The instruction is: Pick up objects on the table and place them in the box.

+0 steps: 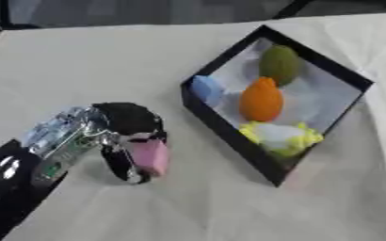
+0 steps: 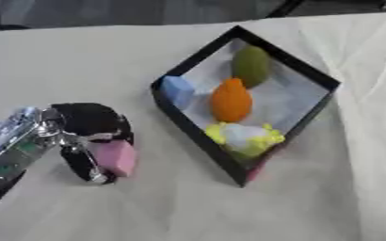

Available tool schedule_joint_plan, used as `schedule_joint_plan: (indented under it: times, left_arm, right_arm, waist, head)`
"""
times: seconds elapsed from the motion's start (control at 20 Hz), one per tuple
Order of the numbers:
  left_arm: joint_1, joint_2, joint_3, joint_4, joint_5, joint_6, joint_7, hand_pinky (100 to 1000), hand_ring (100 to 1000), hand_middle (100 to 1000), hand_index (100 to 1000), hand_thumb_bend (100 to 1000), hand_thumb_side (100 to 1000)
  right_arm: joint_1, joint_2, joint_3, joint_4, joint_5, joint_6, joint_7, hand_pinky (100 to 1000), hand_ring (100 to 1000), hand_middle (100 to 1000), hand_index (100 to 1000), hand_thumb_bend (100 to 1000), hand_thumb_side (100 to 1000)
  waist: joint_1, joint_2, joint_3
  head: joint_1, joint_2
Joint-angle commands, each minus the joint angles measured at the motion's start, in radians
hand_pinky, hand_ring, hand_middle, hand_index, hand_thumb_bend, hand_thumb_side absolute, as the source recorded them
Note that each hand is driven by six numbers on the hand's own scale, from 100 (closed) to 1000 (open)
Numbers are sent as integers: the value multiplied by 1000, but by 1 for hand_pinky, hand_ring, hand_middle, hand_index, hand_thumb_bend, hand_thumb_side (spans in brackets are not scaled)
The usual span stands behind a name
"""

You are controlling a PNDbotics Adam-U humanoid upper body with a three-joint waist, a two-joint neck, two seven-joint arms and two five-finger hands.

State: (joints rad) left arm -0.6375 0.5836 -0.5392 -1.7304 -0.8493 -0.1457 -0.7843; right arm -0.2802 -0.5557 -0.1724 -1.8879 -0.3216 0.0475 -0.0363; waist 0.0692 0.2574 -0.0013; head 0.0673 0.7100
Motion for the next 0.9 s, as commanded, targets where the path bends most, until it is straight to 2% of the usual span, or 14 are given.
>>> schedule_joint_plan:
  times: [0.05, 0.25, 0.4, 0.6, 0.75, 0.9]
  left_arm:
    - [-14, 40, 18, -74, 38, 17, -3, 679, 570, 460, 623, 204, 100]
    - [-41, 79, 37, -195, 93, 25, -3, 678, 575, 467, 613, 183, 100]
    - [-107, 108, 55, -260, 161, 16, 6, 677, 575, 468, 611, 188, 100]
    - [-218, 114, 83, -269, 261, 5, 30, 675, 578, 473, 613, 176, 100]
    - [-297, 98, 96, -269, 298, 42, 17, 678, 582, 477, 610, 186, 100]
    - [-374, 51, 98, -234, 286, 78, 3, 679, 583, 478, 607, 207, 100]
  right_arm:
    - [-4, -23, -13, -8, 6, 1, -1, 907, 737, 824, 914, 100, 523]
    - [-2, -28, -12, -8, 6, 1, -2, 907, 736, 824, 913, 100, 523]
    - [-1, -36, -11, -8, 5, 0, -2, 907, 736, 823, 913, 100, 524]
    - [-5, -49, -9, -10, 2, -4, -3, 906, 736, 822, 912, 100, 527]
    - [-17, -58, -4, -13, -3, -6, -3, 905, 737, 821, 912, 100, 529]
    - [-34, -63, 2, -18, -10, -7, -2, 904, 738, 821, 911, 100, 530]
  waist:
    - [-14, -21, 0]
    - [-11, -27, 3]
    - [-8, -34, 6]
    - [-6, -45, 4]
    - [-2, -50, -6]
    - [3, -54, -23]
  head:
    - [1, -3]
    - [-2, -1]
    - [-5, 0]
    - [-9, -2]
    - [-5, -6]
    - [4, -14]
